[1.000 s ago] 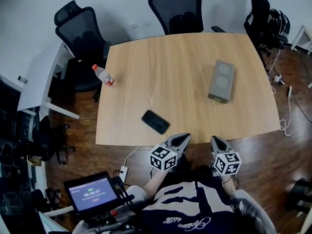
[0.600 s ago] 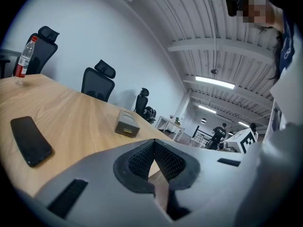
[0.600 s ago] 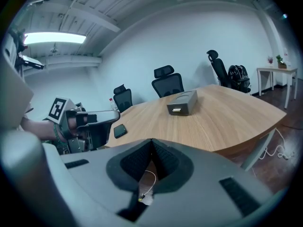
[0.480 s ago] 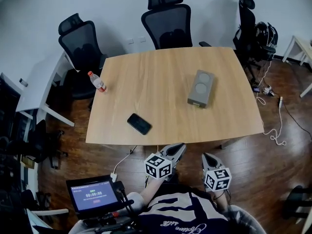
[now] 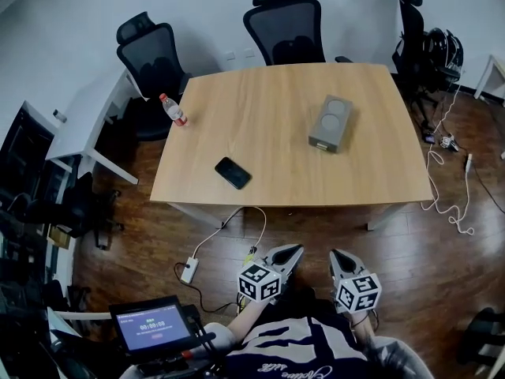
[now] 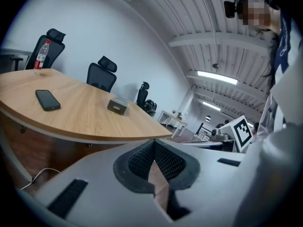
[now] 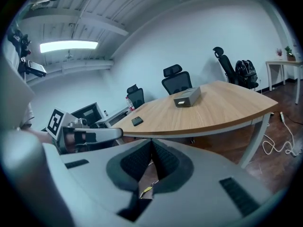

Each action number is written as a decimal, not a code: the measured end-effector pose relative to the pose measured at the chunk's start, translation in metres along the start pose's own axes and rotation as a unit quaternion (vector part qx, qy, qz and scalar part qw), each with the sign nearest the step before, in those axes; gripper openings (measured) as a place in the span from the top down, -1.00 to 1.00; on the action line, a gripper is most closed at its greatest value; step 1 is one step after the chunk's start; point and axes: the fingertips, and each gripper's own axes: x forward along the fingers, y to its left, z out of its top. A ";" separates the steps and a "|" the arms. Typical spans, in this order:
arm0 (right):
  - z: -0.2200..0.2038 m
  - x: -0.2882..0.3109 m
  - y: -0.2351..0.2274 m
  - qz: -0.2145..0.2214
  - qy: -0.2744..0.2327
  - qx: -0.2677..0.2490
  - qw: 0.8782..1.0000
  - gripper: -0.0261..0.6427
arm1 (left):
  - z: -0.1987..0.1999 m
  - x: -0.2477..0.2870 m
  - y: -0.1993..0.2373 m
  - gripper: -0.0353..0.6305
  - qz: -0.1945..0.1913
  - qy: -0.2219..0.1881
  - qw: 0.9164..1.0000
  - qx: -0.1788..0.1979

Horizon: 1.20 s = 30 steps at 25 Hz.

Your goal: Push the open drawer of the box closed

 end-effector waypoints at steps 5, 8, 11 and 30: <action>-0.018 -0.009 0.018 0.014 0.008 0.011 1.000 0.94 | -0.013 -0.025 -0.013 0.89 0.012 0.004 1.000 -0.003; -0.015 -0.007 0.028 0.025 0.001 0.011 1.000 0.93 | 0.000 -0.029 -0.017 0.89 0.006 -0.016 1.000 -0.002; -0.011 -0.007 0.038 0.030 -0.007 0.007 0.999 0.93 | 0.011 -0.032 -0.023 0.89 -0.004 -0.029 1.000 0.004; -0.003 -0.013 0.083 0.005 -0.045 0.016 0.999 0.94 | 0.014 -0.082 -0.015 0.89 -0.025 -0.038 0.999 0.016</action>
